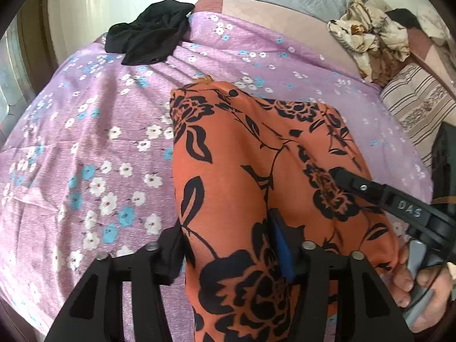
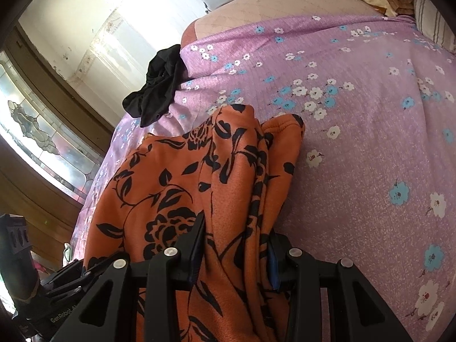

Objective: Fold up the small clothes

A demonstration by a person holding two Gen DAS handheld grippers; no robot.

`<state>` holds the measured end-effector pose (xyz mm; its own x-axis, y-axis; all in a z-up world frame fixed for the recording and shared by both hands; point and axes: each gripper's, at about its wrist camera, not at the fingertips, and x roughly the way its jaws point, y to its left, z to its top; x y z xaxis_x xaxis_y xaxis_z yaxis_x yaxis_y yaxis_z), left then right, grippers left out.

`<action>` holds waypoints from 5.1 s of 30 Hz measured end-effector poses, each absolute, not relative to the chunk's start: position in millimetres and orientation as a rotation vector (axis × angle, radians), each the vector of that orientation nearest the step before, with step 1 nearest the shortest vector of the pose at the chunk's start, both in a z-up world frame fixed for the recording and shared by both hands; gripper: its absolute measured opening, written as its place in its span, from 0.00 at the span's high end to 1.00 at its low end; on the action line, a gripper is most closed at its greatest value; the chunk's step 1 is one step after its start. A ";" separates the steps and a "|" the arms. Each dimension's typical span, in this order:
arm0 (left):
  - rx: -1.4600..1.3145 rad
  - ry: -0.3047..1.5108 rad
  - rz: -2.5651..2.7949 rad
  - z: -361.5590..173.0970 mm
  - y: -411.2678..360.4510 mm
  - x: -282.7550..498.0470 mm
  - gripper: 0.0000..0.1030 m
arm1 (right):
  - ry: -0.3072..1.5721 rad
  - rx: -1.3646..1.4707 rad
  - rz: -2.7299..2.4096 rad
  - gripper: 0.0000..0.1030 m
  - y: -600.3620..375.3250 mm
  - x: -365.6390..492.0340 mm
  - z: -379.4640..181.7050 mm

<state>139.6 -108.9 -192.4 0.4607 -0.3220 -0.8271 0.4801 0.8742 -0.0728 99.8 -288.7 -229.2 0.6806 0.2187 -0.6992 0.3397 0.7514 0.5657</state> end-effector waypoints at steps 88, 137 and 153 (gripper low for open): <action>0.287 0.871 -0.328 -166.1 -85.3 142.5 0.20 | 0.872 0.812 -0.120 0.42 -290.8 111.7 -189.9; 0.204 0.342 -0.169 89.4 -26.6 -59.9 0.03 | 0.396 0.327 -0.244 0.26 -190.5 -111.7 42.6; 0.215 0.291 -0.100 119.9 5.8 -92.2 0.03 | 0.331 0.311 -0.223 0.26 -175.1 -117.9 61.3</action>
